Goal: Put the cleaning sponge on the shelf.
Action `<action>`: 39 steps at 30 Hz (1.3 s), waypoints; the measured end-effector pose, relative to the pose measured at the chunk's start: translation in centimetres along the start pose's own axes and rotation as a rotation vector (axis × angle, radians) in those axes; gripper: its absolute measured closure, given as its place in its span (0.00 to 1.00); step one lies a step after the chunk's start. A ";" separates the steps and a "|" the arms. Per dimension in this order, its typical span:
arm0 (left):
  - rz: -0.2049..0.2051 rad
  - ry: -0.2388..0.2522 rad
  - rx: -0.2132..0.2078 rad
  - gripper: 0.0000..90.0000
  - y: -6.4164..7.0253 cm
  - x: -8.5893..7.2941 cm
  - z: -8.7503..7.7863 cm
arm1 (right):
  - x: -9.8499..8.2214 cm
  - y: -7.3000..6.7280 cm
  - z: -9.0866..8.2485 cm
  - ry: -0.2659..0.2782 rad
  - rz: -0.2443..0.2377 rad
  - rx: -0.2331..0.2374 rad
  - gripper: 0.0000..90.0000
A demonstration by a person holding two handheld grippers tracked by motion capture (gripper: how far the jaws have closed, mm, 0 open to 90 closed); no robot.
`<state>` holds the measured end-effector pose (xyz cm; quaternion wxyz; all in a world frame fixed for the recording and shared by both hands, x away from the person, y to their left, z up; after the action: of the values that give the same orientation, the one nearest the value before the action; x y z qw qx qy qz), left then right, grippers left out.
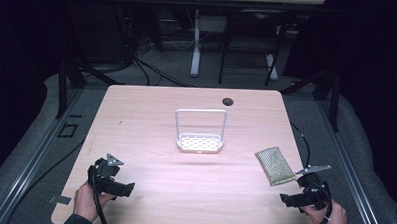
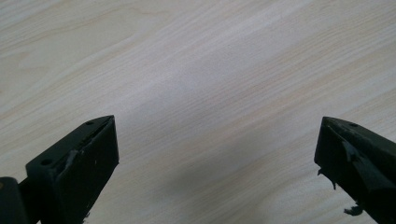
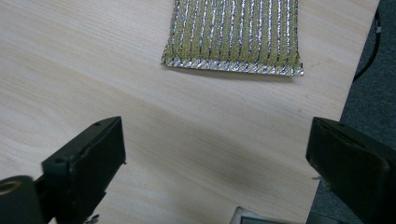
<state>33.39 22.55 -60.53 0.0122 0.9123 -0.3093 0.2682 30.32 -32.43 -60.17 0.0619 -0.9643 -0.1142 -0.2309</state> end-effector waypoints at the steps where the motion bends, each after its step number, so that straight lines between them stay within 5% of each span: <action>1: -0.004 -0.004 -0.003 0.00 -0.1 -0.1 0.1 | 0.1 0.0 0.1 -0.006 -0.005 -0.003 0.02; 4: -0.002 -0.011 -0.007 0.00 0.0 -0.2 0.3 | 0.4 0.0 0.2 0.001 -0.013 -0.017 0.02; 7: 0.005 -0.009 -0.011 0.00 0.2 0.0 0.3 | 0.9 0.1 0.3 0.016 -0.037 -0.043 0.13; 15: 0.025 -0.010 -0.017 0.00 0.5 0.1 0.5 | 1.7 0.2 1.3 0.001 -0.064 -0.045 0.00; 21: 0.047 -0.010 -0.024 0.00 0.9 0.4 0.7 | 2.6 0.0 1.6 0.025 -0.088 -0.011 0.00; 39: 0.069 -0.014 -0.031 0.00 1.3 0.9 1.0 | 5.4 0.6 4.6 -0.035 -0.049 -0.050 0.02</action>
<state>33.75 20.85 -61.09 0.0149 0.9026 -0.3449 0.2573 37.12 -31.22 -61.82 0.0303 -0.9664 -0.1331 -0.2179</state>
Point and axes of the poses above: each handheld gripper's, and its own axes: z roughly forward along the jaws, x roughly out of its top, y roughly to its right, the point moved 8 cm from there along z, roughly forward along the jaws, and after that the axes turned 8 degrees about z, right-handed, at the moved point
